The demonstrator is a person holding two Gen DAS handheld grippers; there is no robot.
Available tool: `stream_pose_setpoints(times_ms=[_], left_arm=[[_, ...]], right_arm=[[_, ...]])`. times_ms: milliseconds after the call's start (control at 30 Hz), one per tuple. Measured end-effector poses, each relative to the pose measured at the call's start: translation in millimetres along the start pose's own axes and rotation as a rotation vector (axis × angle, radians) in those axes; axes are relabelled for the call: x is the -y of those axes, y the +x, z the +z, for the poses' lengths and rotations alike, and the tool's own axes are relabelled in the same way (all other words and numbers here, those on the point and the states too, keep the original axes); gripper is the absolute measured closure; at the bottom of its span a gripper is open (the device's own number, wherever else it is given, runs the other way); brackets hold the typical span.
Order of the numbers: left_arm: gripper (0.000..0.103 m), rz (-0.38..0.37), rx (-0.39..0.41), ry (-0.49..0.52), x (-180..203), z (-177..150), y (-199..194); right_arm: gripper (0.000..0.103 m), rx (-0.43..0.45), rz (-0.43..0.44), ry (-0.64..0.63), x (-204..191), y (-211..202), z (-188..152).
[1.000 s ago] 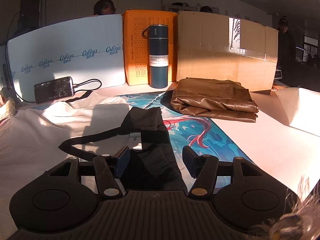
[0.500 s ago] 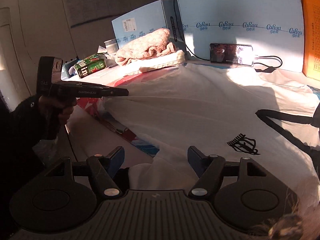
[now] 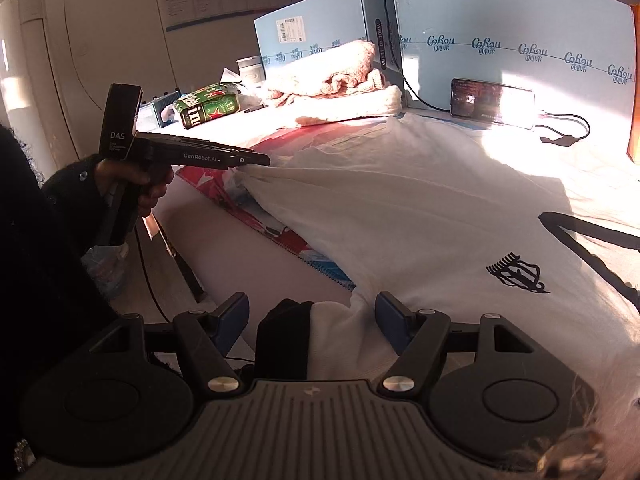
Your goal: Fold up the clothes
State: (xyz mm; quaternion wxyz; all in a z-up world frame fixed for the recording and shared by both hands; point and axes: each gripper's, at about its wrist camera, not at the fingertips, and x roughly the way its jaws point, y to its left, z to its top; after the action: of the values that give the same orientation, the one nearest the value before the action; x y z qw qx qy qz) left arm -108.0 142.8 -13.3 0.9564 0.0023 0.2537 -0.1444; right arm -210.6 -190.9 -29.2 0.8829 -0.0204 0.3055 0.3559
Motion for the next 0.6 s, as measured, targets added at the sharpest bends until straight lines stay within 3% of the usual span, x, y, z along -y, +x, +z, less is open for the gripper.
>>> stream_pose_setpoints(times_ms=[100,233,467,600], left_arm=[[0.034,0.004,0.020,-0.038,-1.6,0.2,-6.1],[0.033,0.020,0.007,-0.041,4.3,-4.1,-7.6],[0.033,-0.027,0.012,-0.104,15.2,-8.7,-7.8],[0.033,-0.001,0.013,-0.085,27.0,-7.1,0.9]], right_arm=[[0.035,0.026,0.010,0.010,2.8,-2.5,-2.6],[0.035,0.069,0.032,0.024,8.9,-9.4,-4.6],[0.034,0.122,0.051,0.042,29.1,-21.9,-4.3],[0.033,0.133,0.058,0.051,38.0,-24.2,-5.9]])
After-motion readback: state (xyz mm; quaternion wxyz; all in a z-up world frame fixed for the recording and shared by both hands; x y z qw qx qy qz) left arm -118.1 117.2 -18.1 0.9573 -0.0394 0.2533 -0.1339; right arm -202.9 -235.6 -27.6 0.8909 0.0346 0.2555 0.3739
